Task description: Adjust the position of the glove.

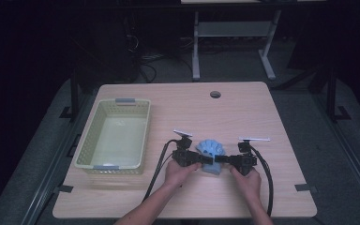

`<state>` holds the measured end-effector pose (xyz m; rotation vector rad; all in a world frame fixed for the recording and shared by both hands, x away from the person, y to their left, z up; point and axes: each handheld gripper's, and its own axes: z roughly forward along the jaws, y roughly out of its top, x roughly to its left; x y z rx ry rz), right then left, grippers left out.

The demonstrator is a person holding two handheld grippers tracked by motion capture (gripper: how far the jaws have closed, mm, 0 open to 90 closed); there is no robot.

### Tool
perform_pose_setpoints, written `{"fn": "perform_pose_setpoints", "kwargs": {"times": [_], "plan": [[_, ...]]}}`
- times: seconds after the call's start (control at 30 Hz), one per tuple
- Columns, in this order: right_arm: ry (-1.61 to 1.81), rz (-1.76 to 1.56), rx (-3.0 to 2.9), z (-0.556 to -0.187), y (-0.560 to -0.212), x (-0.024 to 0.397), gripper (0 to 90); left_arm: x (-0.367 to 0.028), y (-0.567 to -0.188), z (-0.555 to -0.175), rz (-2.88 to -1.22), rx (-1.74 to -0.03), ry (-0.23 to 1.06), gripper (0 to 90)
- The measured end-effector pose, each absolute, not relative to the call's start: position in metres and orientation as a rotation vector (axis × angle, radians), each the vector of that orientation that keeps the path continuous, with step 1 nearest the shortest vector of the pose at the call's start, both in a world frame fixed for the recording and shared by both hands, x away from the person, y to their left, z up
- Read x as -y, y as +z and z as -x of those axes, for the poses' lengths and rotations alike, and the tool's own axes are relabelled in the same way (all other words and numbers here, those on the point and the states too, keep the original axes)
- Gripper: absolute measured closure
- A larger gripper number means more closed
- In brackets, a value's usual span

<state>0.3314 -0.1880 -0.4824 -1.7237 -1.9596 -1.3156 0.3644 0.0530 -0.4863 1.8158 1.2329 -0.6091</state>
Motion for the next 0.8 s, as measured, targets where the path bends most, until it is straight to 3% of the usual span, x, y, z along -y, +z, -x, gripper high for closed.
{"fn": "perform_pose_setpoints", "kwargs": {"times": [0.5,0.8], "plan": [[-1.351,1.694,1.982,-0.331,-0.471,0.183,81.9,-0.058,-0.473,-0.364,-1.836,-1.185,-0.57,70.7],[-1.417,1.657,1.984,-0.331,-0.448,0.178,81.8,-0.066,-0.446,-0.364,-1.819,-1.149,-0.528,70.7]]}}
